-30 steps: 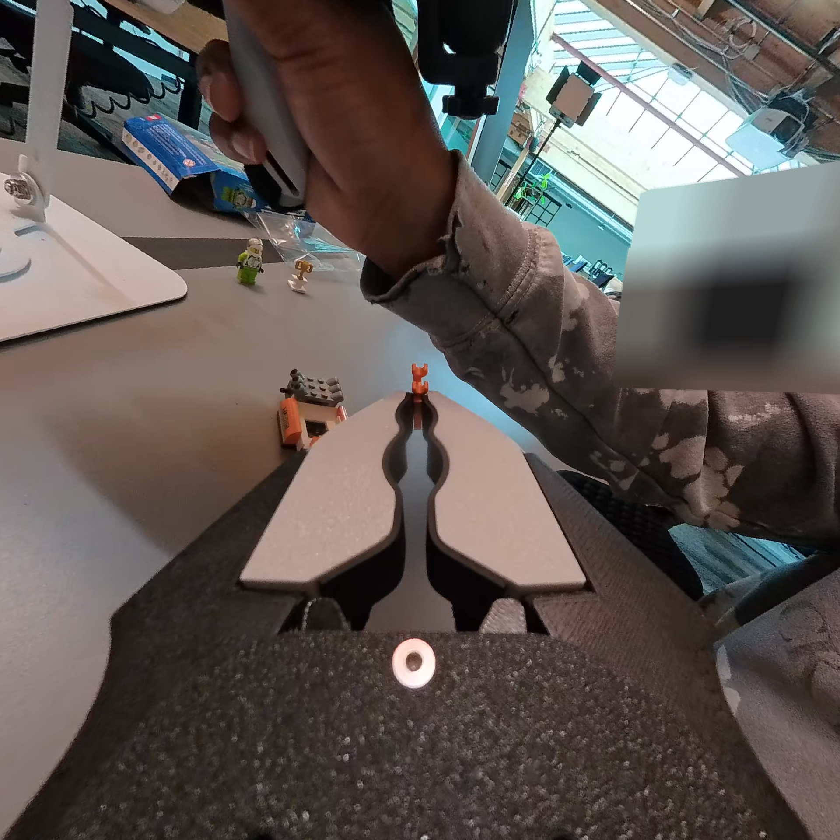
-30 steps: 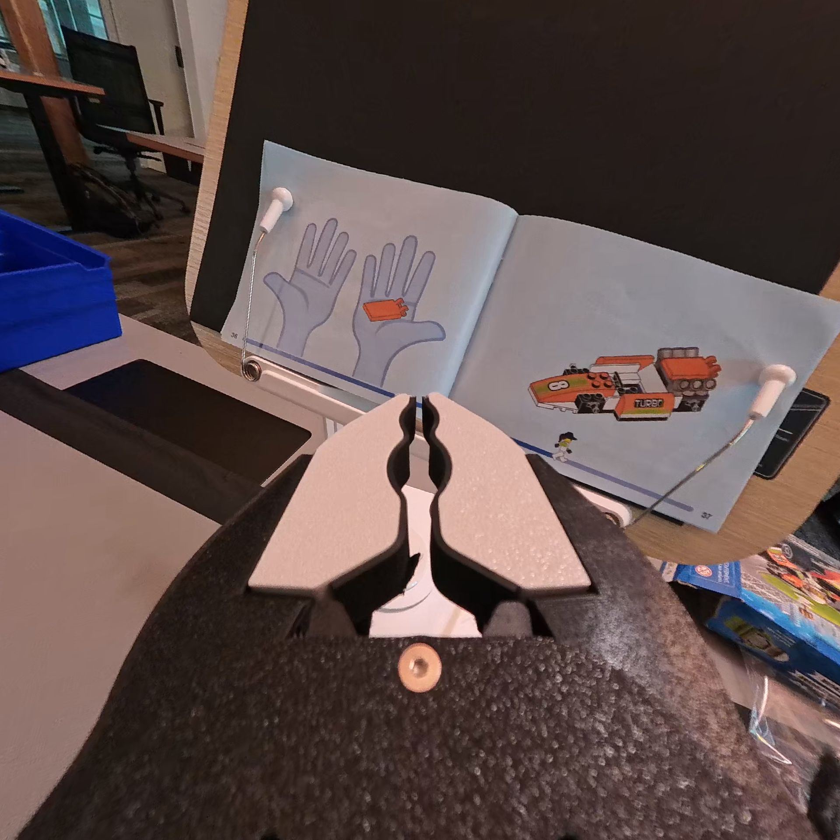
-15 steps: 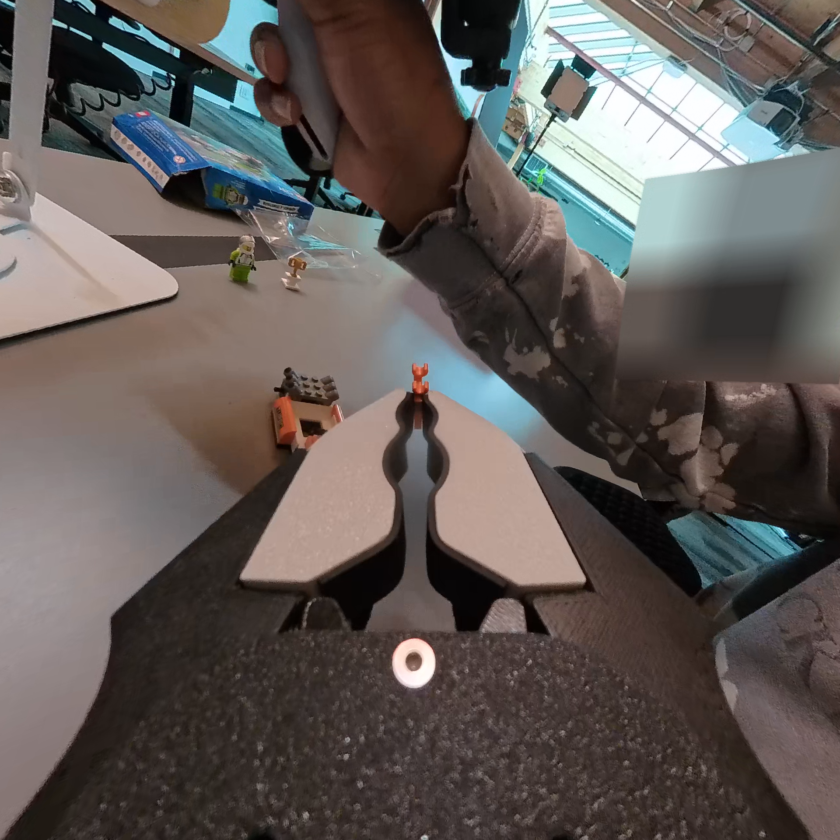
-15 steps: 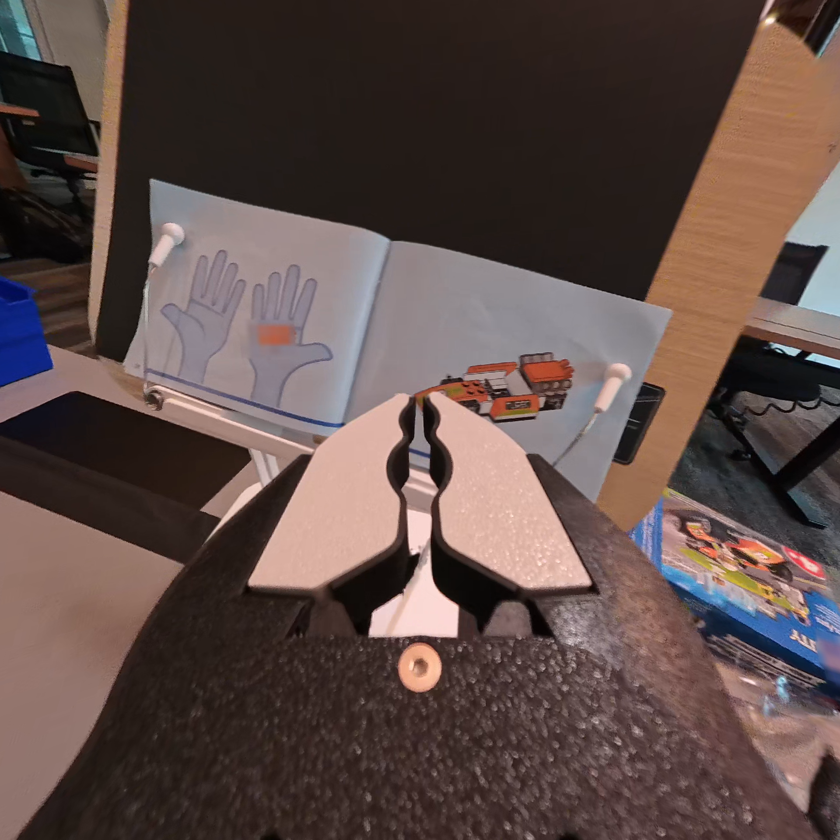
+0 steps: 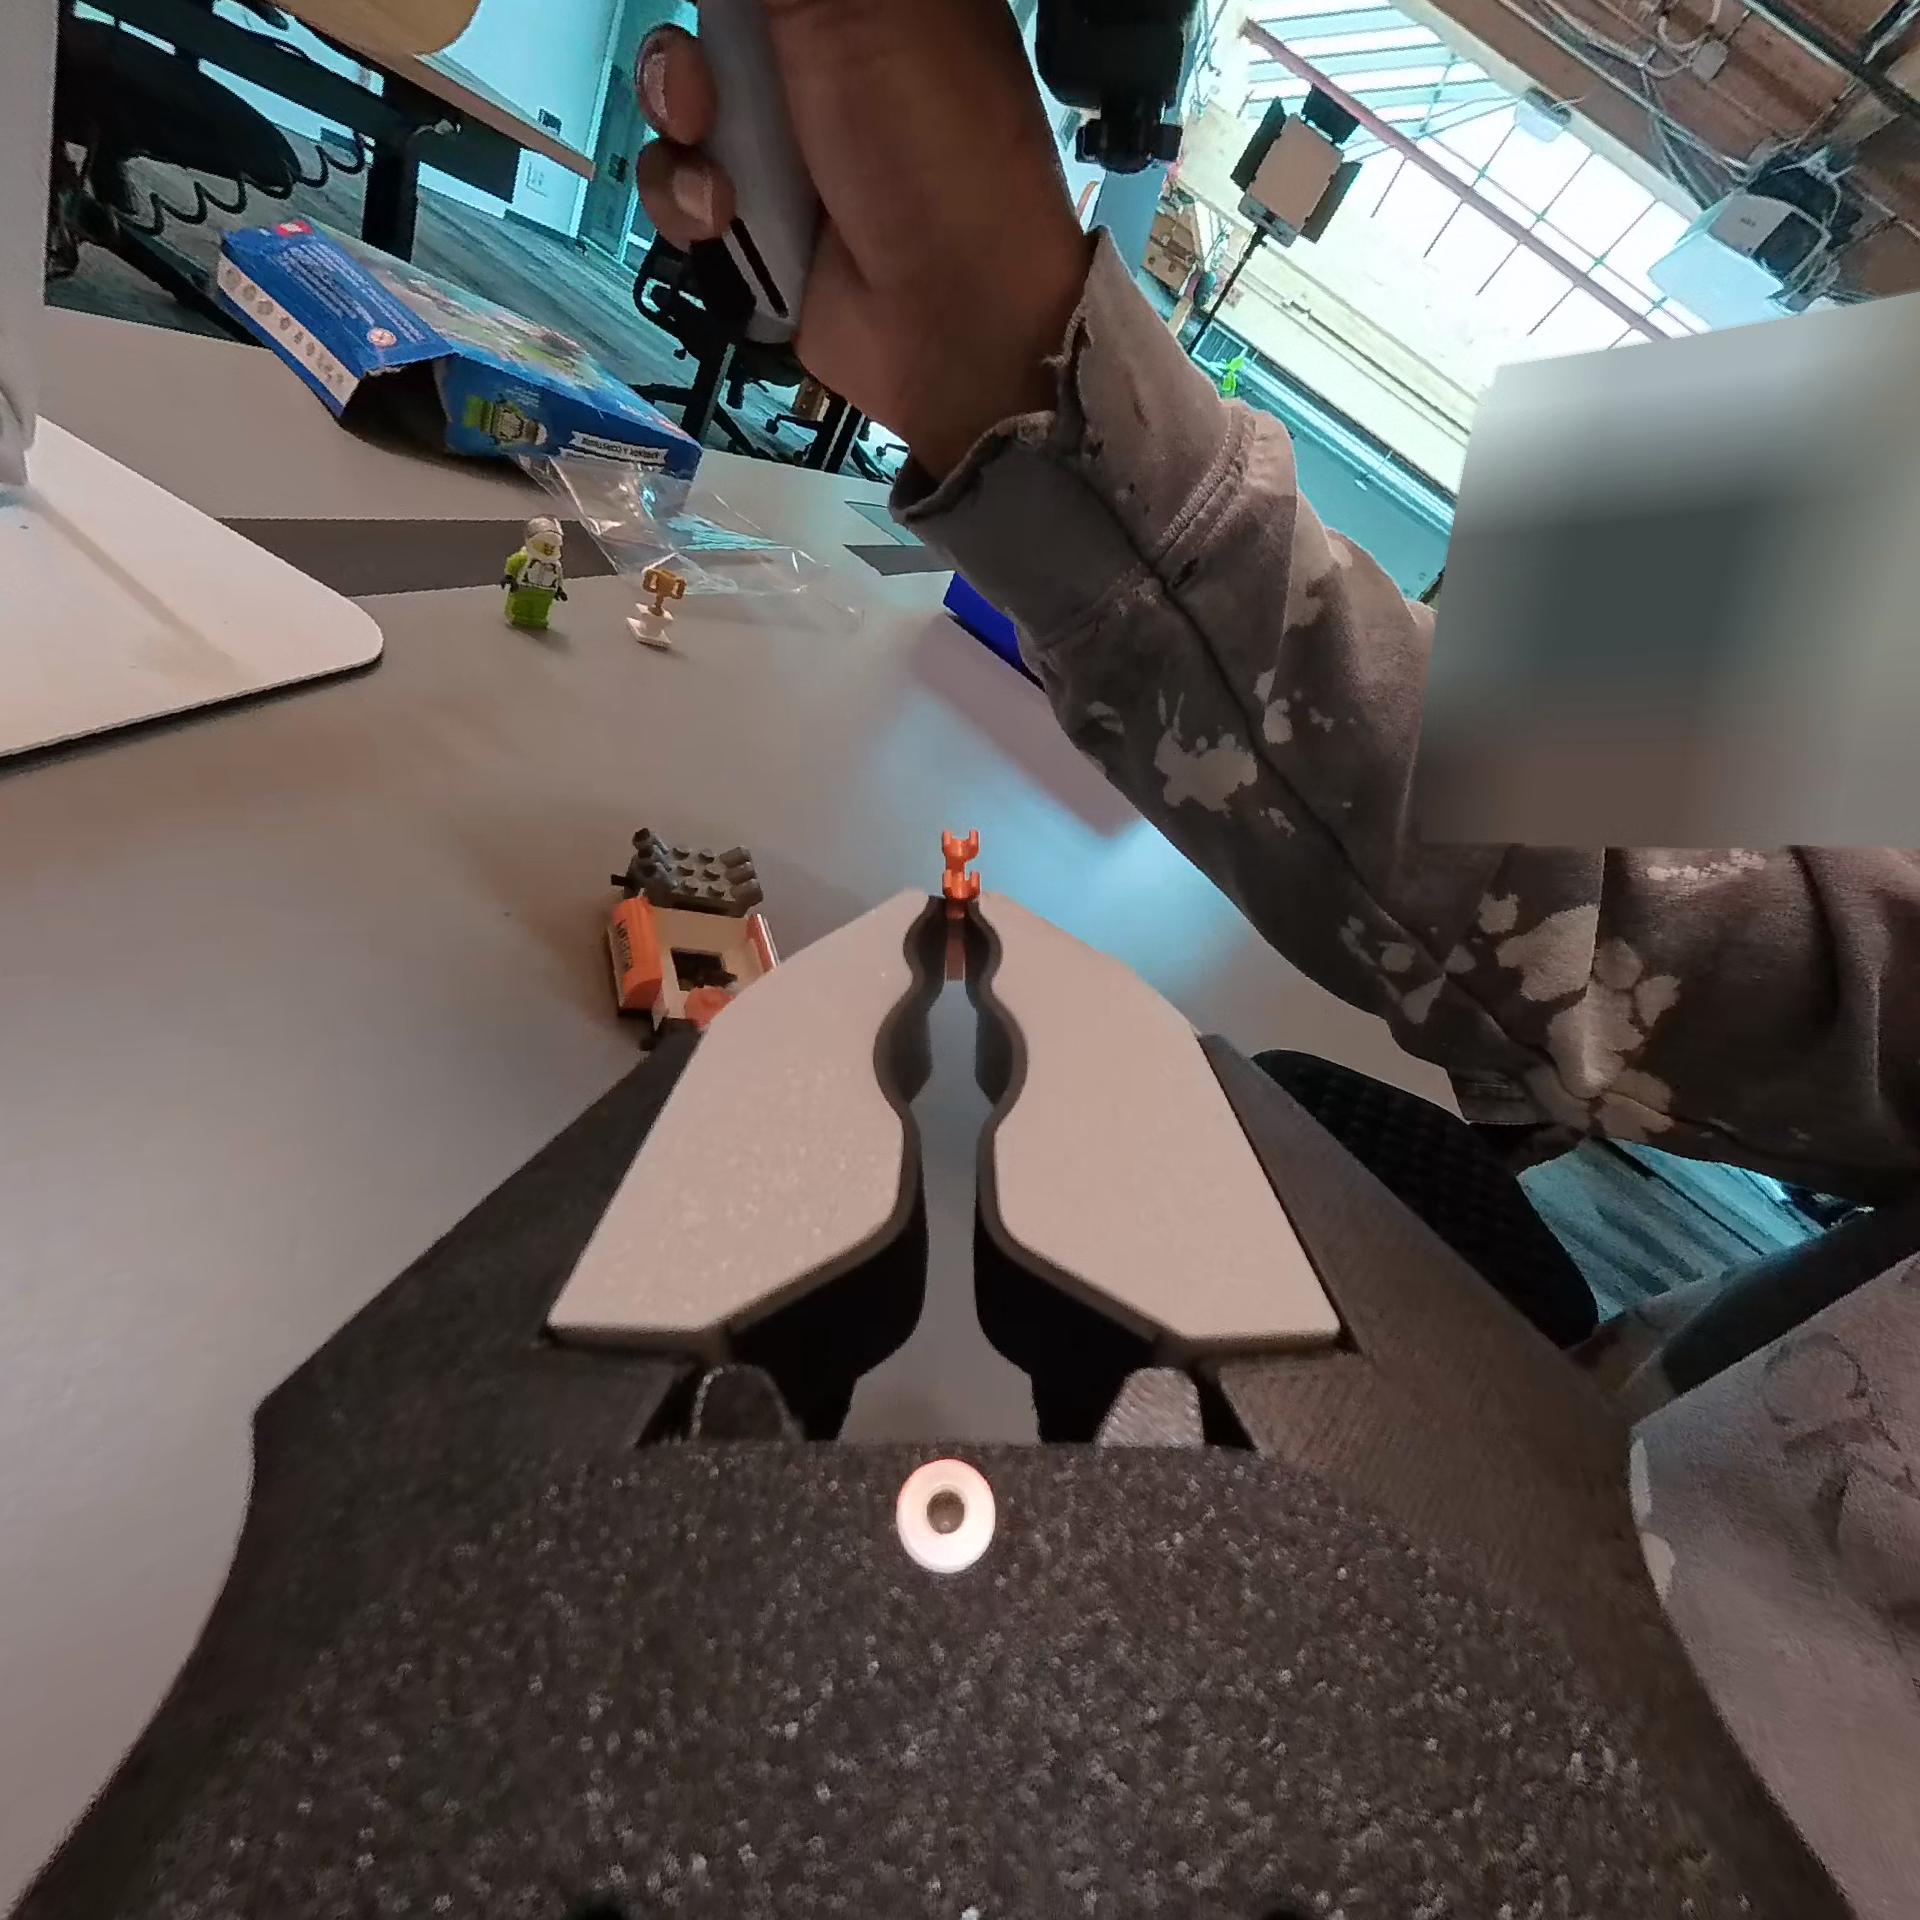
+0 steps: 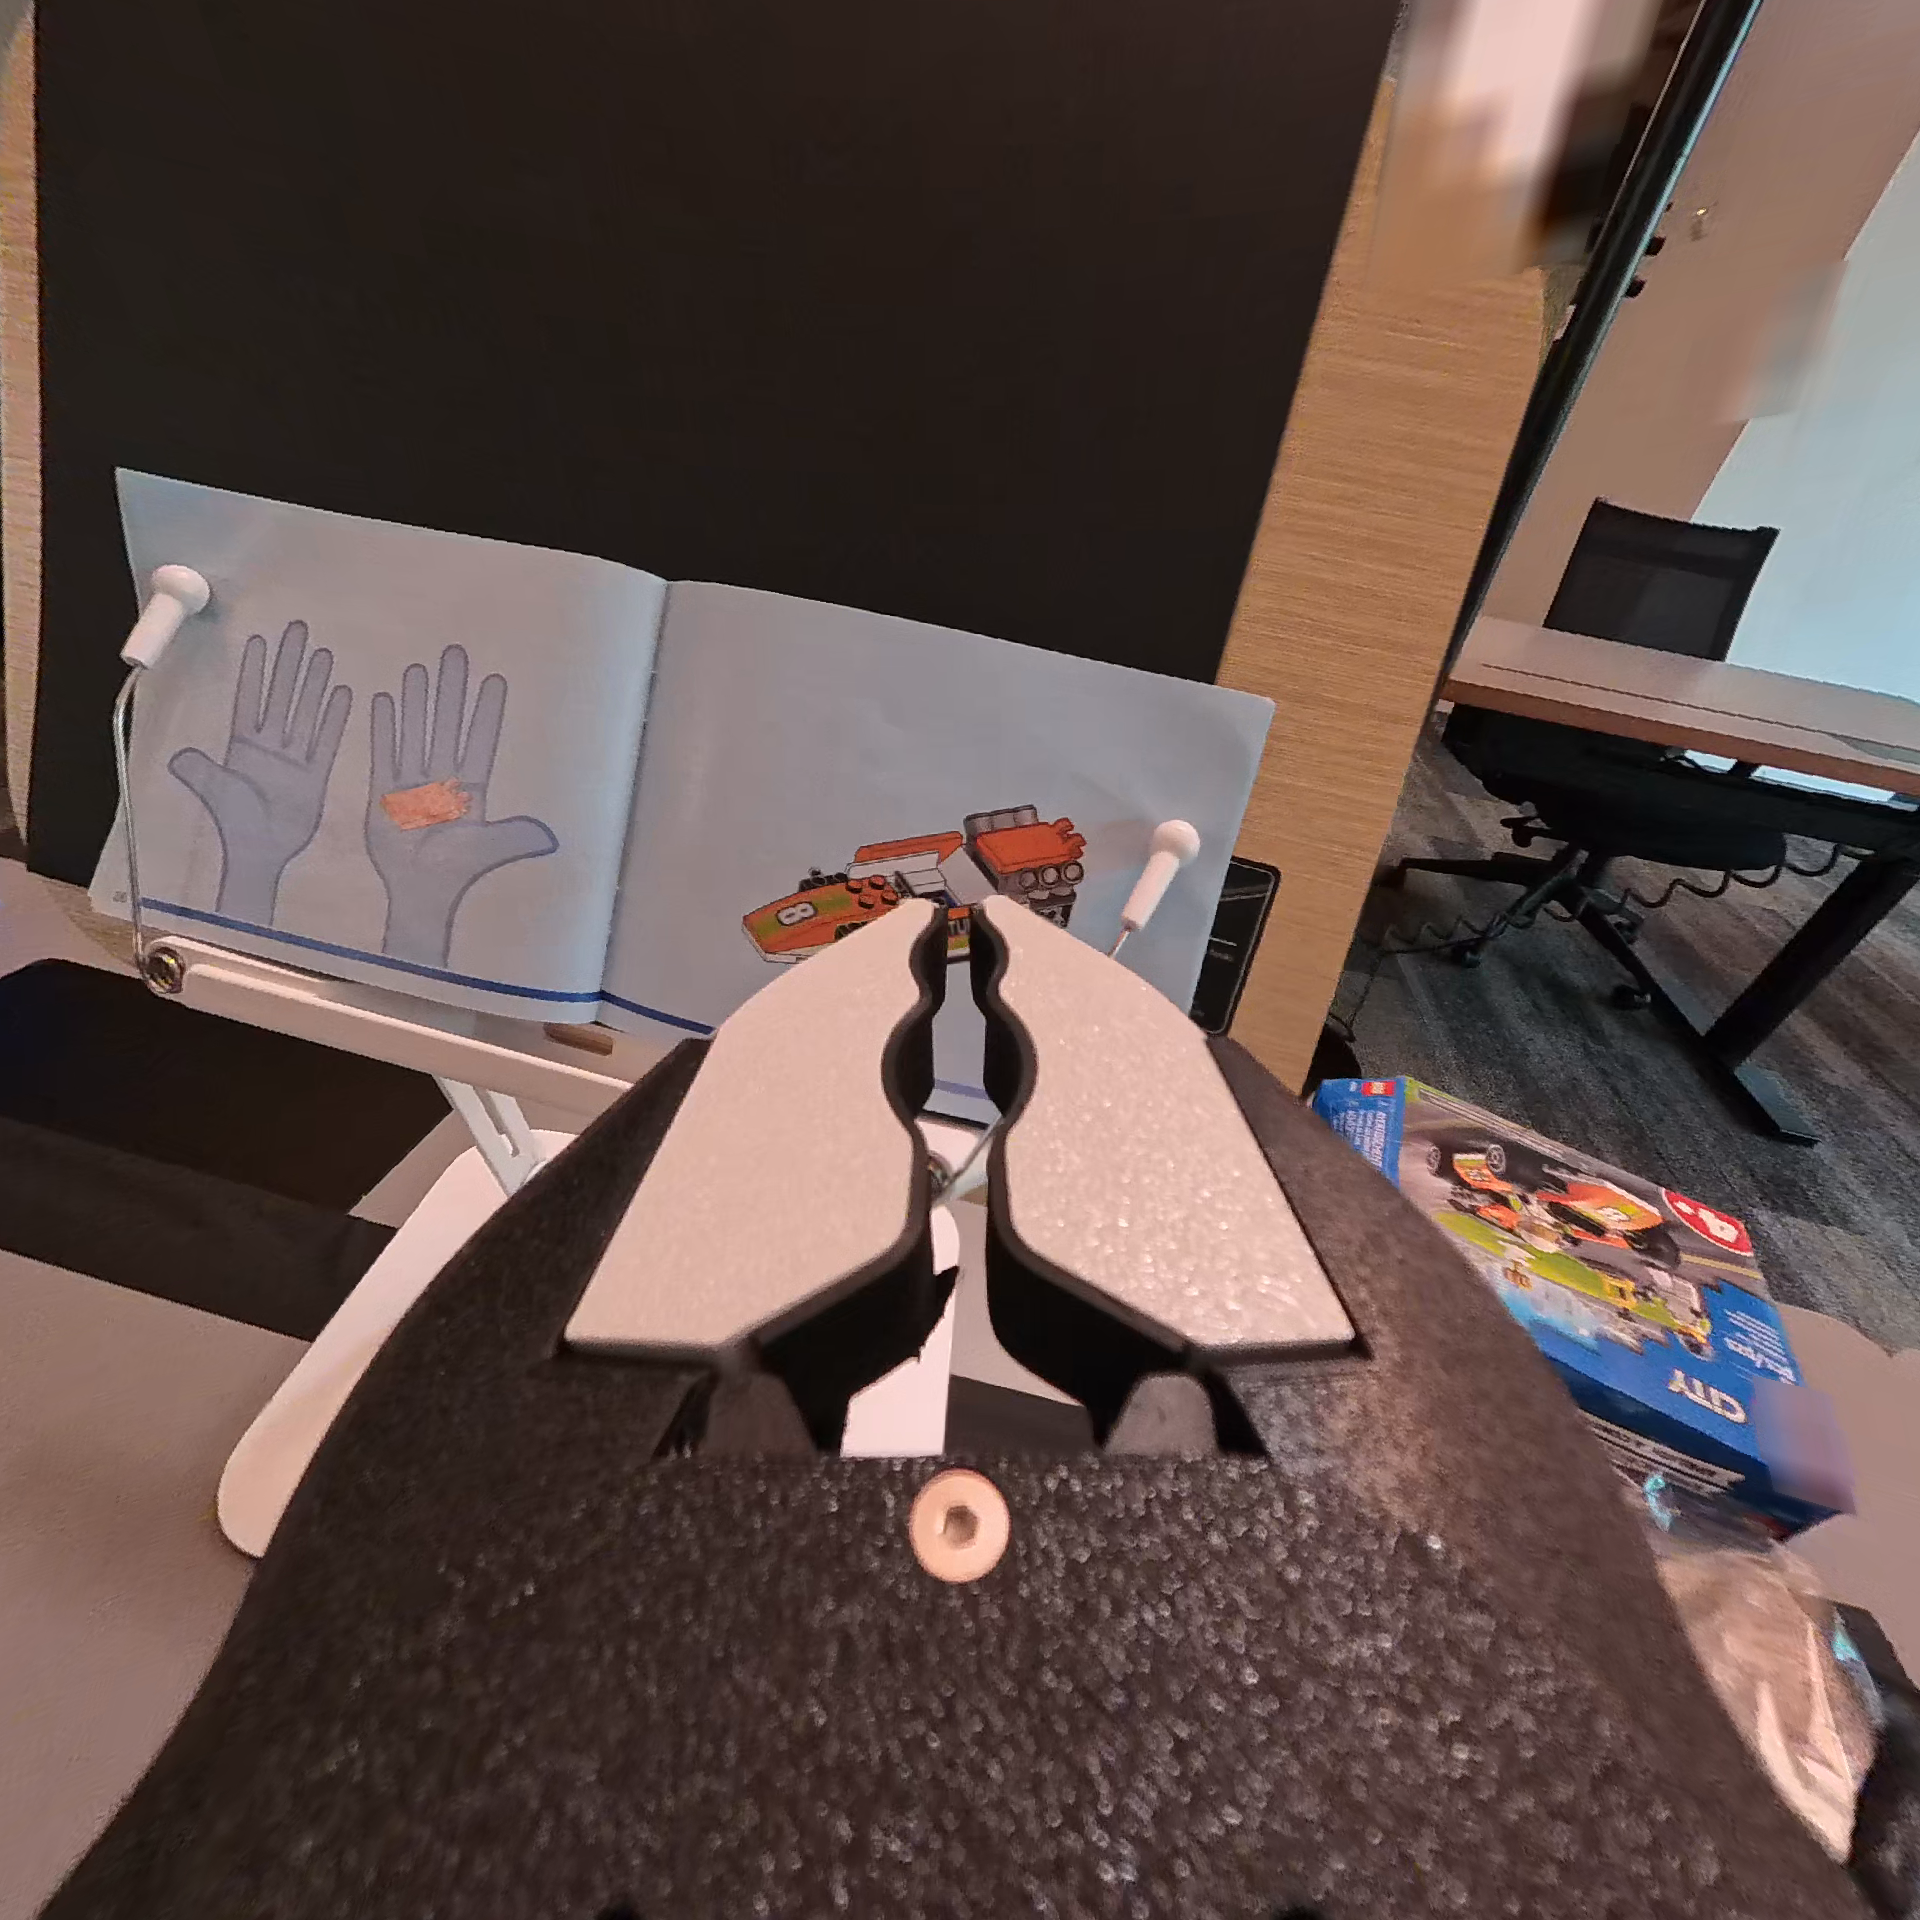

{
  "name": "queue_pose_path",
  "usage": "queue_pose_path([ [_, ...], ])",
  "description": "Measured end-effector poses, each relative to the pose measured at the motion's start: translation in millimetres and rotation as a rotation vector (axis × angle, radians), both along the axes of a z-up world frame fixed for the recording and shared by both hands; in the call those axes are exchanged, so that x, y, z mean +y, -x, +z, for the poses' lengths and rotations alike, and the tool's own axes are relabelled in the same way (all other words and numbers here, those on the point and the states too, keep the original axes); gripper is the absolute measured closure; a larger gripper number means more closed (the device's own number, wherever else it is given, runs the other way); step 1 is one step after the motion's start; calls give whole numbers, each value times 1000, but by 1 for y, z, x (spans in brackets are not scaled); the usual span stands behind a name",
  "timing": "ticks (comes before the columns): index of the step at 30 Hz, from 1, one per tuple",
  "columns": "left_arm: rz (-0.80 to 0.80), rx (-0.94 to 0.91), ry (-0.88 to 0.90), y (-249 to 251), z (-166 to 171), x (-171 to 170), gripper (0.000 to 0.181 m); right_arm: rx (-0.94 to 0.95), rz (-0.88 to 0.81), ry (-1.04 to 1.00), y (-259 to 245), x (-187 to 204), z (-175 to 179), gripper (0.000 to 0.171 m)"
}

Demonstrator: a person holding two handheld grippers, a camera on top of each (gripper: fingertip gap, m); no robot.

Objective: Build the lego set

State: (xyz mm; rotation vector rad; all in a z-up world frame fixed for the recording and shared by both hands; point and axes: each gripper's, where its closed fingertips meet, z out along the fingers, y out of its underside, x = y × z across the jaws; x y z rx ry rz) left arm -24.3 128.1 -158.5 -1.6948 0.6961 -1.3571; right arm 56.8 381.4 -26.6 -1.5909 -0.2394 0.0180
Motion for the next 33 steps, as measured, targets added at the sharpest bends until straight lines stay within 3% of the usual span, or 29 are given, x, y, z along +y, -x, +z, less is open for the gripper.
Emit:
queue_pose_path([
  [5, -102, 0, 8, -5, 1, -12, 178, -6, 91, -9, 3, -15, 3, 167],
  [8, -216, 14, 30, -10, -2, -23, 178, -93, 428, -15, 36, -58, -3, 163],
  [13, -388, 60, 62, -21, -10, -35, 178, -296, 1127, 137, 71, -186, -60, 158],
  [17, -462, 128, 31, -34, -17, -39, 179, -296, 1398, 406, 55, -253, -102, 157],
  [21, -503, 183, -11, -47, -19, -37, 178, -291, 1491, 589, 40, -286, -127, 156],
  [28, -543, 252, -75, -61, -21, -40, 179, -370, 1394, 600, 32, -282, -146, 158],
  [33, -511, 234, -108, -61, -19, -39, 178, -269, 1395, 622, 30, -285, -146, 165],
])
